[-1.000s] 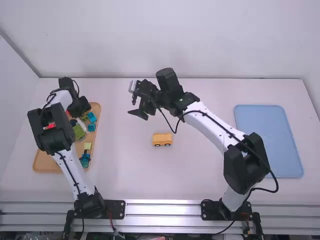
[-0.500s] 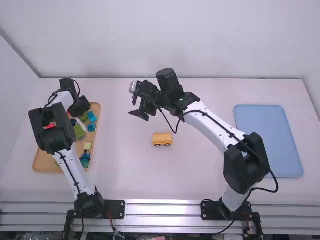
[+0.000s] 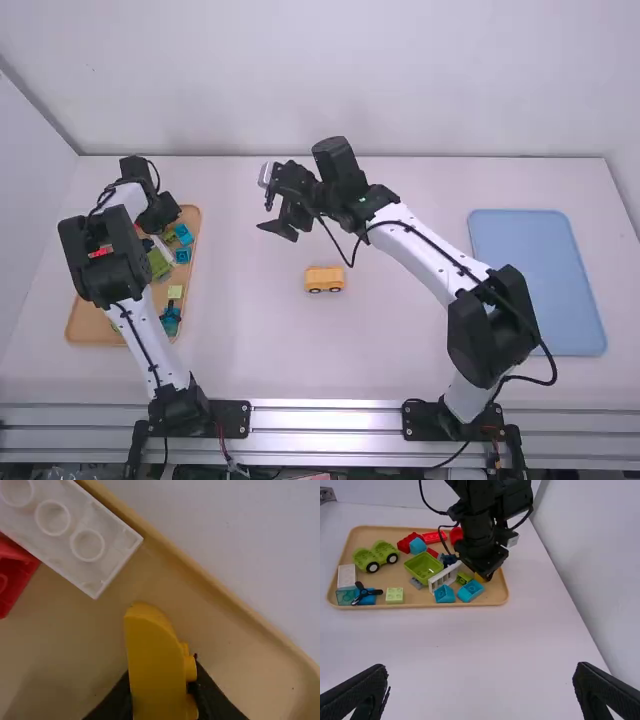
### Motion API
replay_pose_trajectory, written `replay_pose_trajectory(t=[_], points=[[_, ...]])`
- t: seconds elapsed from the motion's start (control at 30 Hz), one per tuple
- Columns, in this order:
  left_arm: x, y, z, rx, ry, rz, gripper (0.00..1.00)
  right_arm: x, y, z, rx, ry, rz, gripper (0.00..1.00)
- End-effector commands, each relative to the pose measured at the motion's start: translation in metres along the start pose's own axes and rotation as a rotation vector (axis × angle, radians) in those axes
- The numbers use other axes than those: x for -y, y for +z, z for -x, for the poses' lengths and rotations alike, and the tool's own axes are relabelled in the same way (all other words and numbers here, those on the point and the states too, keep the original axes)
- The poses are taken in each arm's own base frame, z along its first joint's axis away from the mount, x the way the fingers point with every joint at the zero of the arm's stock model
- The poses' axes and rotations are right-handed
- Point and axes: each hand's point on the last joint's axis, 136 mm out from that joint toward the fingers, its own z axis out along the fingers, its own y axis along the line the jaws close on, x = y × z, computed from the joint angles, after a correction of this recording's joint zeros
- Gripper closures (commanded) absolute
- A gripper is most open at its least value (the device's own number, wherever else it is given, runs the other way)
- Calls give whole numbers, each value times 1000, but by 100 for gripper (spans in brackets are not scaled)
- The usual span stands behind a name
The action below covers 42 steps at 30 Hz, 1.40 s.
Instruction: Assemble lego blocks to make yellow taxi
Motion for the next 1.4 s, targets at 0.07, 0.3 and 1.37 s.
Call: replay_pose_trajectory(t=[0.07, 0.3, 1.37], points=[[0, 14, -18, -58, 5, 10, 84, 6, -9, 17, 30, -23, -18, 1], [-7, -15, 7, 18, -14, -6, 98, 16, -15, 12, 27, 16, -41, 1], [191, -262, -192, 699, 1004, -831, 98, 42, -61, -19, 59, 400, 20, 1]])
